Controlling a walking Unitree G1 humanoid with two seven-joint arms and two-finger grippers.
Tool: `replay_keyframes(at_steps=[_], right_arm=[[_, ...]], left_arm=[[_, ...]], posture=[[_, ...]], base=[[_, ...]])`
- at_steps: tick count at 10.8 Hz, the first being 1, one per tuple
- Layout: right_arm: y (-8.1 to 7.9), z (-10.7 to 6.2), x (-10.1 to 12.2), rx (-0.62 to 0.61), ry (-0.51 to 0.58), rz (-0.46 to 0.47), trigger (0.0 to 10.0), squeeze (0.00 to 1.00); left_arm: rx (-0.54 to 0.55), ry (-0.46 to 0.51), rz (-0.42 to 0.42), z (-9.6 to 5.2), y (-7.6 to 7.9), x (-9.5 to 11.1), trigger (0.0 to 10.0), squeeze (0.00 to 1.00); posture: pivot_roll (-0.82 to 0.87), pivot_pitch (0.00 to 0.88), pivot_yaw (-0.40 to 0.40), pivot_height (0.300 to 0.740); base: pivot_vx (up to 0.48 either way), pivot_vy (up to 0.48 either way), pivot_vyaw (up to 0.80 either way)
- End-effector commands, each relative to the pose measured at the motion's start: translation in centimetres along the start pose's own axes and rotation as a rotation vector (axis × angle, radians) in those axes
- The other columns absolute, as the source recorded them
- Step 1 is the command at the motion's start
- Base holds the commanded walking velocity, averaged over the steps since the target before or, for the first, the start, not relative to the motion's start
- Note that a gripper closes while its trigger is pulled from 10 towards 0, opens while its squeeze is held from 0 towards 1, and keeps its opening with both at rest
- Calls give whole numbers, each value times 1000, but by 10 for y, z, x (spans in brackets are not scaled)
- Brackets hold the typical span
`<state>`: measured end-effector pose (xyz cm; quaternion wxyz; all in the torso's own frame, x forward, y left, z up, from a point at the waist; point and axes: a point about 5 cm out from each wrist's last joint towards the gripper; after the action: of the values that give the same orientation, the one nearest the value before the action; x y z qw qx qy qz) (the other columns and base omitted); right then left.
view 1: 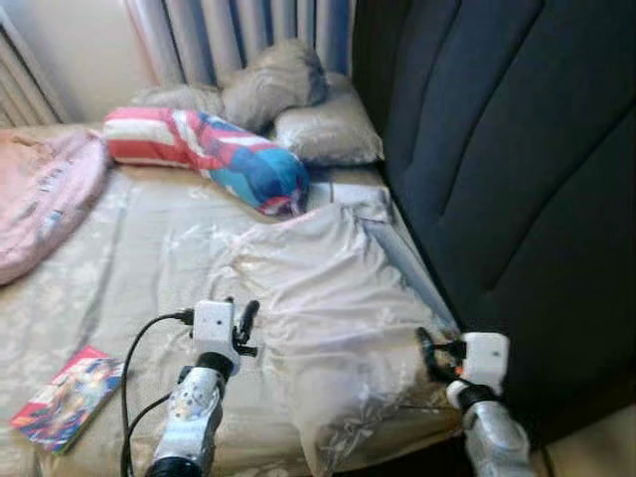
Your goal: Clean up the room
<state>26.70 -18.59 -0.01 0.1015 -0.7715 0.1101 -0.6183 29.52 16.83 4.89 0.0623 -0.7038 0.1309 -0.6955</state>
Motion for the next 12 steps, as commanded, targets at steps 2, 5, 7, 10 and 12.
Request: replay_keyframes(at_steps=[2,5,7,10,12], right_arm=[[4,-1,0,-7,-5,-7,10000,0],[4,-1,1,-8,3,10,10000,0],[4,-1,1,-6,2,4,10000,0],[4,-1,1,-2,-3,0,10000,0],[4,0,1,0,-4,-1,10000,0]], left_arm=[[6,-17,-11,-3,0,-4,10000,0],[7,-28,-5,-3,0,-6,10000,0],[3,-27,-5,-3,0,-6,10000,0],[-8,-17,-4,-3,1,-5,10000,0],[-20,-13,-5,-2,2,-4,10000,0]], posture=[[47,50,-10,740],[44,50,-10,740],[44,48,-9,740],[45,37,-8,740],[46,30,-9,740]], base=[[0,0,0],[170,0,425],[276,0,0],[186,0,0],[0,0,0]])
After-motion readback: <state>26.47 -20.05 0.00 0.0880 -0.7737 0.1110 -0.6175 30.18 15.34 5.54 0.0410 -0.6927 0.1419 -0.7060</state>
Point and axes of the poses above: a point about 5 cm out from each wrist's last joint towards the gripper, its own z axis pointing out of the wrist towards the gripper, its own x axis along the axis of the wrist's last joint, y = z × x, and after that the axes turned 14 degrees about z, right-handed
